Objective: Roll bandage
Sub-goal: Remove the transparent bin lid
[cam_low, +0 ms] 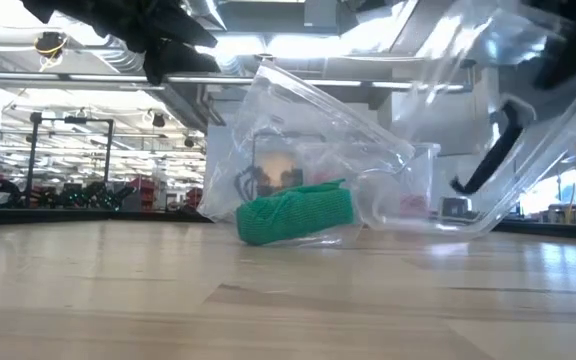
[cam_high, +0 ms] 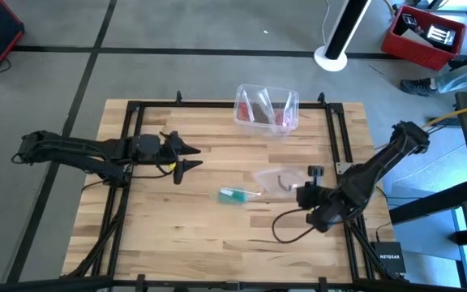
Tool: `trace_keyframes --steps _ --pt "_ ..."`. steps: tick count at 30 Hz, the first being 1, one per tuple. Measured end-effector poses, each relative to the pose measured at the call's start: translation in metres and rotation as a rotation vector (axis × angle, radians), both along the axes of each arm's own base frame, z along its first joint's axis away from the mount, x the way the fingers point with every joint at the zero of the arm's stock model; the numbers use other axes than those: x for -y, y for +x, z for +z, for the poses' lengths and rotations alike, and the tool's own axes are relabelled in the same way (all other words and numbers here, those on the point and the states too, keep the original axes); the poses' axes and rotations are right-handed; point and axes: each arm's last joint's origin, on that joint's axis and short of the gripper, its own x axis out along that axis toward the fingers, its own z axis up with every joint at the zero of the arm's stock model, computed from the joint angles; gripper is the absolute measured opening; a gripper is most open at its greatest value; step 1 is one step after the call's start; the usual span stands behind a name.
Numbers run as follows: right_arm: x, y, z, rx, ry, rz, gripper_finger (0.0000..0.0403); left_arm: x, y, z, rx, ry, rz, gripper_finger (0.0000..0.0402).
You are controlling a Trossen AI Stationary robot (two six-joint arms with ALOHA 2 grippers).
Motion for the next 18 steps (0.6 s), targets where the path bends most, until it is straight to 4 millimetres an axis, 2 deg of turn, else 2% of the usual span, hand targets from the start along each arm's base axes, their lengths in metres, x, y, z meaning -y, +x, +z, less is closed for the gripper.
trace_keyframes --steps 5,10,14,18 --pt "-0.011 0.011 -0.020 -0.066 0.010 -0.064 0.0080 0.001 0.000 -0.001 -0.008 -0.044 -0.015 0.0198" --pt "-0.017 0.013 -0.029 -0.147 0.093 -0.081 0.0154 0.005 0.000 -0.002 -0.008 -0.067 -0.071 0.0198" --pt "-0.019 0.009 -0.027 -0.262 0.226 -0.077 0.0223 0.008 0.000 -0.002 -0.012 -0.074 -0.106 0.0198" --pt "-0.017 0.001 -0.008 -0.373 0.327 -0.136 0.0267 0.010 0.003 -0.005 -0.030 -0.089 -0.161 0.0198"
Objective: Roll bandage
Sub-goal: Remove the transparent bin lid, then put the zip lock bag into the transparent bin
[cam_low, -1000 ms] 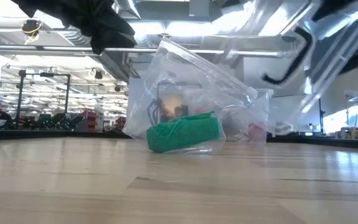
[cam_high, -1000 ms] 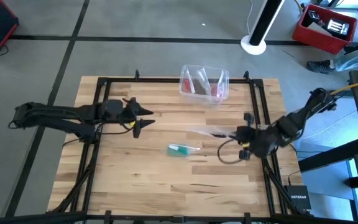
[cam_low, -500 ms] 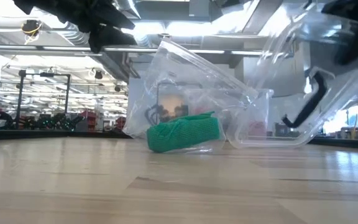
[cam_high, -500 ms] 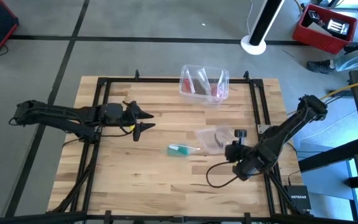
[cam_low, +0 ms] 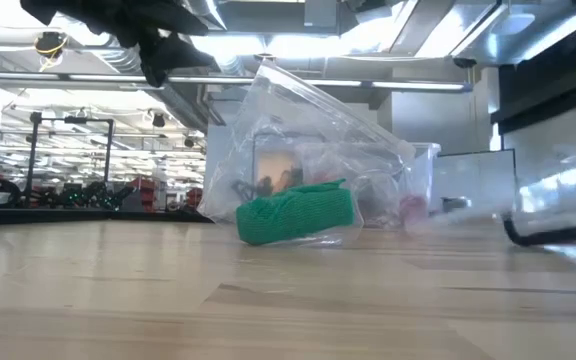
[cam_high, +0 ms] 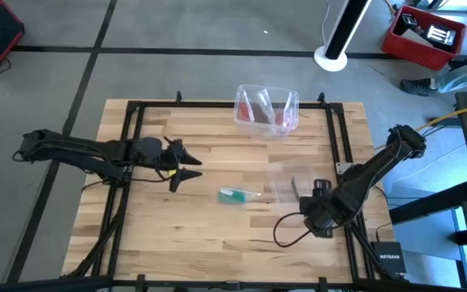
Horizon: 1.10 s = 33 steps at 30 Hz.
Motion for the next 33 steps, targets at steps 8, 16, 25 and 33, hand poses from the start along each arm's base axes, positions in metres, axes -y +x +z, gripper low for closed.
trace_keyframes --steps 8,16,25,33 --pt "-0.015 0.031 0.052 0.518 -0.018 0.046 0.0284 0.000 0.010 -0.012 -0.060 -0.001 0.001 0.0198" --pt "0.004 0.090 0.026 0.872 -0.178 0.125 0.0284 0.003 0.014 -0.017 -0.088 -0.011 -0.006 0.0198" --pt "0.054 0.143 -0.033 0.709 -0.059 0.110 0.0265 0.007 0.014 -0.017 -0.085 -0.007 -0.027 0.0198" --pt "0.062 0.160 -0.045 0.743 -0.035 0.146 0.0113 0.007 0.014 -0.017 -0.084 0.000 -0.027 0.0198"
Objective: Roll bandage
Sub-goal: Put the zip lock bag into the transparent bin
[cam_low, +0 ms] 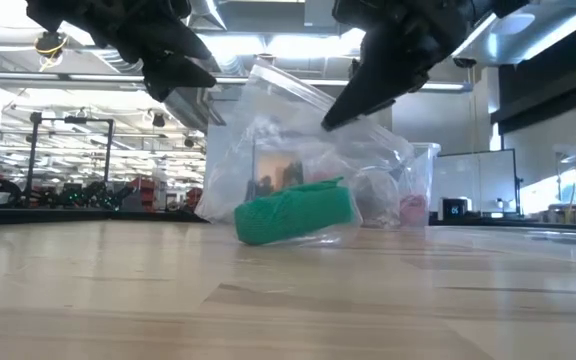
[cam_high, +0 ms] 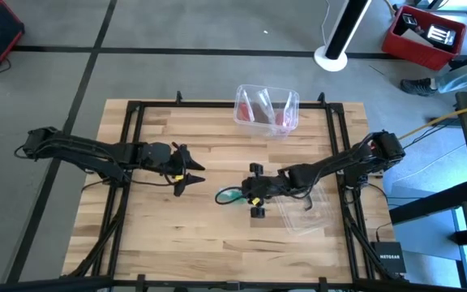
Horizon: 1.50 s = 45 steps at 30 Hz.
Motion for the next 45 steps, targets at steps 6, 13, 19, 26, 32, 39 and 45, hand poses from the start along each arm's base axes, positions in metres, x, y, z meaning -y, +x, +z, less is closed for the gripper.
trace_keyframes --steps 6,13,19,26,32,39,45 --pt "0.004 -0.001 0.002 0.011 -0.119 -0.066 0.0015 0.000 0.000 0.000 0.003 -0.004 0.005 0.0198" --pt "0.012 -0.015 0.072 0.098 -0.222 -0.199 0.0008 -0.001 0.000 0.000 -0.005 -0.023 0.059 0.0198" --pt "0.048 -0.051 0.151 0.189 -0.378 -0.469 0.0004 -0.001 0.000 0.000 -0.003 -0.009 0.060 0.0198" --pt "0.126 -0.089 0.193 0.227 -0.403 -0.806 0.0005 -0.002 0.000 0.000 -0.001 -0.021 0.089 0.0198" --pt "0.187 -0.105 0.183 0.184 -0.159 -0.991 0.0007 -0.003 0.000 0.000 0.006 0.000 0.124 0.0198" --pt "0.221 -0.097 0.151 0.106 0.002 -1.132 0.0004 -0.003 0.000 0.001 0.016 -0.028 0.136 0.0198" --pt "0.226 -0.087 0.136 0.064 0.034 -1.191 0.0004 -0.003 0.002 0.006 0.066 -0.045 0.138 0.0198"
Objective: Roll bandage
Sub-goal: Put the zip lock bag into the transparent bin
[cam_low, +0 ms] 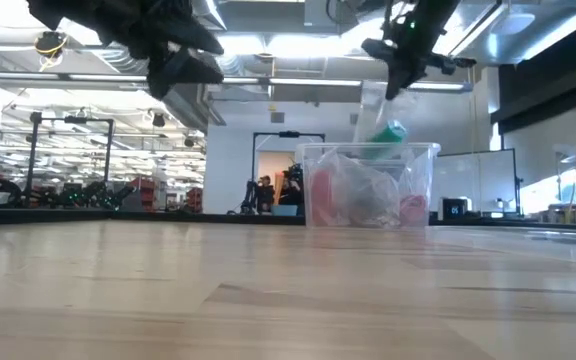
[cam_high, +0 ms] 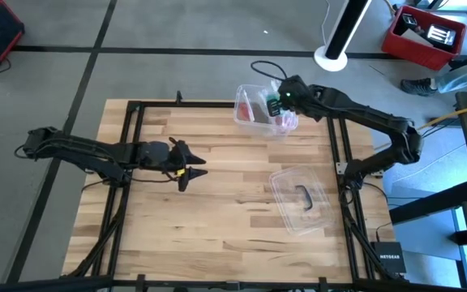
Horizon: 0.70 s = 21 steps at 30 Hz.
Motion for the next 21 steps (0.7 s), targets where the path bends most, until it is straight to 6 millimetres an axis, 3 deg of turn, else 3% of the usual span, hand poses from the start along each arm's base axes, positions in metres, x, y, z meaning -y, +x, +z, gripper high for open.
trace_keyframes --steps 3,7,16,21 --pt "0.006 -0.004 -0.010 -0.060 0.029 -0.088 0.0004 0.002 0.001 0.004 0.047 0.006 -0.012 0.0198" --pt "0.013 -0.008 -0.010 -0.001 0.057 -0.171 0.0005 0.004 0.002 0.008 0.085 0.007 -0.023 0.0198" --pt "0.013 -0.021 -0.017 -0.073 0.130 -0.264 0.0005 0.008 0.004 0.012 0.140 0.014 -0.002 0.0198" --pt "0.020 -0.008 -0.020 -0.017 0.102 -0.235 0.0005 0.009 0.010 0.009 0.135 0.022 0.004 0.0198"
